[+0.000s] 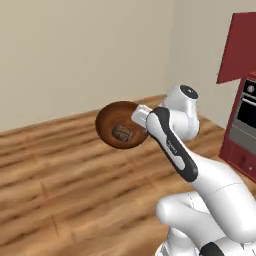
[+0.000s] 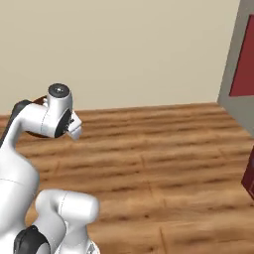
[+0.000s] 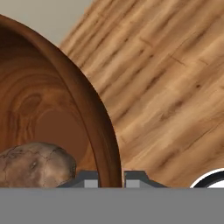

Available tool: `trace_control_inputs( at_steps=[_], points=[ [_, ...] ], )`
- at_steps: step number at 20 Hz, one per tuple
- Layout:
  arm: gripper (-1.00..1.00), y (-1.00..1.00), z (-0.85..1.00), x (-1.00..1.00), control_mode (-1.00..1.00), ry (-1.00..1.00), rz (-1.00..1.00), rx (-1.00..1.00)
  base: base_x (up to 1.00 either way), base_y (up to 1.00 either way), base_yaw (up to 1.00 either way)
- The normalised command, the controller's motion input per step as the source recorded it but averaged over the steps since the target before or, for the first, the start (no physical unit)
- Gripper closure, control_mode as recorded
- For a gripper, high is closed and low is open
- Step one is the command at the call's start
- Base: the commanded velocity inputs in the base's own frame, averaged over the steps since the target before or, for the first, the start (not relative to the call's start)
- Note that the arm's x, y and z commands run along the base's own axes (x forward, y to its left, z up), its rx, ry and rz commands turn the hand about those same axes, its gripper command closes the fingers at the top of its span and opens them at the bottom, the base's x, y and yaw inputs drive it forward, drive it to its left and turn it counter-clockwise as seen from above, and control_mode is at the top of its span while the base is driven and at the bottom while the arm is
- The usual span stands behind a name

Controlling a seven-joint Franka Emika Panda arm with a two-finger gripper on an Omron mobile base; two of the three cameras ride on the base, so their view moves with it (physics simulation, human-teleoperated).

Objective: Move the mug from next to the sink to the open cabinet. Then, move the bowl with the potato to the fridge to clear the area for faucet cleaning.

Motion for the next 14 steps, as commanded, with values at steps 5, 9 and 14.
trace_control_inputs(
  at_steps=[5, 9, 14],
  points=[
    [1.00, 0.00, 0.00, 0.00, 1.00, 0.00, 0.00, 0.00, -0.05, 0.00, -1.00],
    [1.00, 0.00, 0.00, 0.00, 1.00, 0.00, 0.00, 0.00, 0.00, -0.08, -0.98],
    [1.00, 0.00, 0.00, 0.00, 1.00, 0.00, 0.00, 0.00, 0.00, -0.17, -0.96]
  ],
)
